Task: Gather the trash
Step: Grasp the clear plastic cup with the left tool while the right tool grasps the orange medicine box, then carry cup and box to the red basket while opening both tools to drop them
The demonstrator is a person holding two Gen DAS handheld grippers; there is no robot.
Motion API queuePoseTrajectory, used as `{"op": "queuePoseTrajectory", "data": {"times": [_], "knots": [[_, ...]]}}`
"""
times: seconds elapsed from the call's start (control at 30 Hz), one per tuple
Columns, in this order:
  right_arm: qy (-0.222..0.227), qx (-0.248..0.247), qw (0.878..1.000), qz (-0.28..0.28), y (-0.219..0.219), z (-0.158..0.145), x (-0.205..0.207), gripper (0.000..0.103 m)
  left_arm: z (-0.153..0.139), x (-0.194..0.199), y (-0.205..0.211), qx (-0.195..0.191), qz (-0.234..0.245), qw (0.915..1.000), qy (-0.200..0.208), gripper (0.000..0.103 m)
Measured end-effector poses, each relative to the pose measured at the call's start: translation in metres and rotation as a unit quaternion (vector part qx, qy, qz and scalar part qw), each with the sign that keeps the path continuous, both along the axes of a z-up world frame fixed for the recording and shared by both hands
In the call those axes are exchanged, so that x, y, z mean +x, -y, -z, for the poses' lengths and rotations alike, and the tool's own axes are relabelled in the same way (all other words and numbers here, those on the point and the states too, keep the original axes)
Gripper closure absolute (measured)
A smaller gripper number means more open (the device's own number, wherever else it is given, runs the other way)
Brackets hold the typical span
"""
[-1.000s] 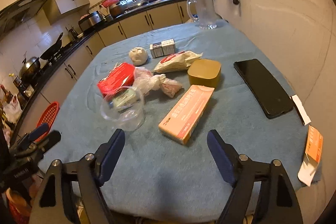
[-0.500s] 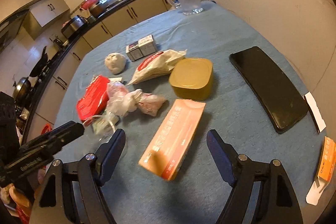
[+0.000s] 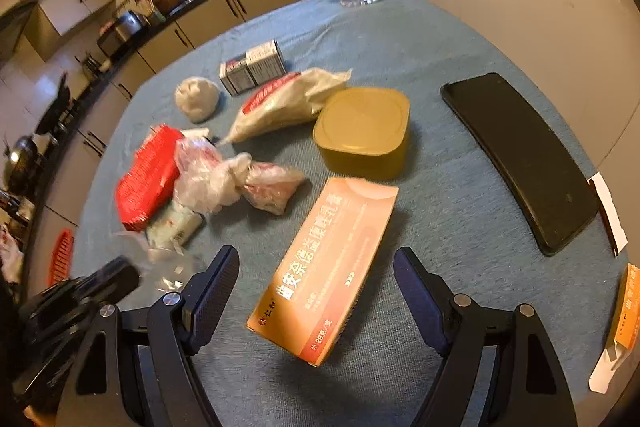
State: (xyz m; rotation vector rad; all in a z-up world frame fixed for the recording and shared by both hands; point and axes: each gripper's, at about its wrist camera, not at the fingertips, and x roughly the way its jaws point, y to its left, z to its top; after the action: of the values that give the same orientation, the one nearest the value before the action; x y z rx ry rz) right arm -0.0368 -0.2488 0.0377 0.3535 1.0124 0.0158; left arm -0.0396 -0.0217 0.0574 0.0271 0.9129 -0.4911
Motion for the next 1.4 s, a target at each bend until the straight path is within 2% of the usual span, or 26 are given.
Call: {"op": "queuePoseTrajectory", "data": {"times": [0.2,0.27,0.47,0.57,0.77,1.0,1.23,1.4], "knots": [[-0.014,-0.046,0.999,-0.006,-0.014,0.010,0.005,0.021,0.001,-0.009,-0.012,-0.014,-0.007,0.9997,0.016,0.093],[-0.021,-0.059,0.998,-0.008,-0.015,0.014,0.006,0.036,0.002,-0.011,-0.013,-0.019,-0.008,0.9996,0.021,0.093],[-0.004,-0.066,0.998,-0.015,-0.013,0.013,-0.007,0.051,0.002,-0.018,-0.015,-0.014,-0.009,0.9991,0.038,0.093],[0.013,-0.079,0.997,-0.022,-0.016,0.007,-0.017,0.052,0.001,-0.021,-0.016,-0.013,-0.009,0.9988,0.045,0.094],[0.052,-0.053,0.997,-0.034,-0.019,-0.009,-0.029,0.052,-0.008,-0.025,-0.025,-0.021,-0.018,0.9979,0.058,0.094],[0.091,-0.037,0.992,-0.085,-0.052,-0.029,-0.032,0.052,-0.022,-0.029,-0.050,-0.032,-0.047,0.9959,0.071,0.094],[0.103,-0.026,0.986,-0.128,-0.092,-0.040,-0.021,0.052,-0.036,-0.036,-0.097,-0.038,-0.093,0.9908,0.091,0.094],[0.104,-0.006,0.978,-0.178,-0.132,-0.045,-0.009,0.052,-0.051,-0.047,-0.148,-0.040,-0.146,0.9821,0.111,0.094]]}}
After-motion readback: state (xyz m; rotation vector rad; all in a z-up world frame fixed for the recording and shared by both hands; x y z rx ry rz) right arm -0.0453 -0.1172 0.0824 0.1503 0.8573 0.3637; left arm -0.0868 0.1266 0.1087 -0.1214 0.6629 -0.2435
